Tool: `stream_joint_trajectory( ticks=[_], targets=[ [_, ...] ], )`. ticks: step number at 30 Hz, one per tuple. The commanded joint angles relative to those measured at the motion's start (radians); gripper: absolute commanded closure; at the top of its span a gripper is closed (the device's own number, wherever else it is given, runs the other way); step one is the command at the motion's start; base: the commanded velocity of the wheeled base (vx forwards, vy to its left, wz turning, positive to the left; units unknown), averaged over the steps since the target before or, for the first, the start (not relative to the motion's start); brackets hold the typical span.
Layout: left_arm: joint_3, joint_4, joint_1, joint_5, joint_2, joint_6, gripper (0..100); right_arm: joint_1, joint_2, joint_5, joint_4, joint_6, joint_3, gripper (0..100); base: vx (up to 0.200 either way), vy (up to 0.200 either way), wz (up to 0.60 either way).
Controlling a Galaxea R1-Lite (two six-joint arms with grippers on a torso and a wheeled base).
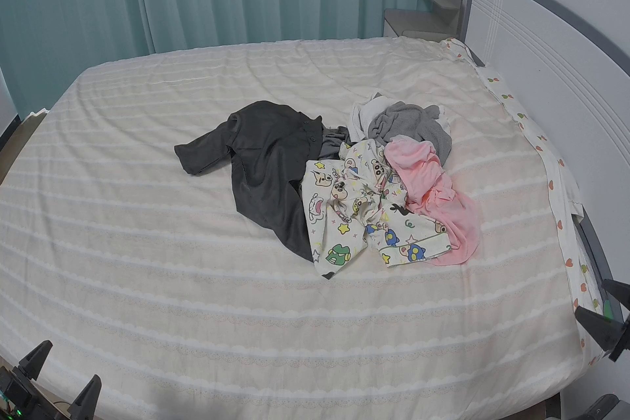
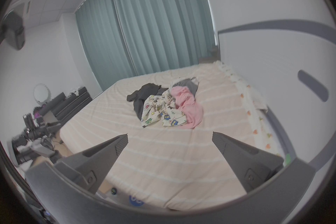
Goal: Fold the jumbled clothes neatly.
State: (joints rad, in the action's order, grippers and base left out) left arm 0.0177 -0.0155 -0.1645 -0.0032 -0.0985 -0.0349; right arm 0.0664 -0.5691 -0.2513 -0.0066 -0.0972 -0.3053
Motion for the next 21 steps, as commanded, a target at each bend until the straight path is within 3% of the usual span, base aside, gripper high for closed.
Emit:
stream_joint_trajectory(
  ticks=[1, 7, 11, 21],
  targets=[
    [-0.012, 0.000, -0.041, -0.015, 0.000, 0.032, 0, 0.159, -0.729, -0.069, -0.276, -0.223, -0.089, 0, 0.000, 0.000, 0.00],
    [-0.012, 0.000, -0.044, -0.017, 0.000, 0.033, 0, 0.161, -1.026, -0.062, -0.469, -0.303, -0.181, 0, 0.000, 0.000, 0.00],
    [-0.012, 0.000, -0.044, -0.018, 0.002, 0.033, 0, 0.162, -1.250, -0.010, -0.589, -0.423, -0.298, 0, 0.000, 0.000, 0.00],
    [-0.012, 0.005, -0.040, -0.012, 0.006, 0.082, 0, 0.170, -1.493, 0.106, -0.609, -0.472, -0.498, 0, 0.000, 0.000, 0.00]
  ],
)
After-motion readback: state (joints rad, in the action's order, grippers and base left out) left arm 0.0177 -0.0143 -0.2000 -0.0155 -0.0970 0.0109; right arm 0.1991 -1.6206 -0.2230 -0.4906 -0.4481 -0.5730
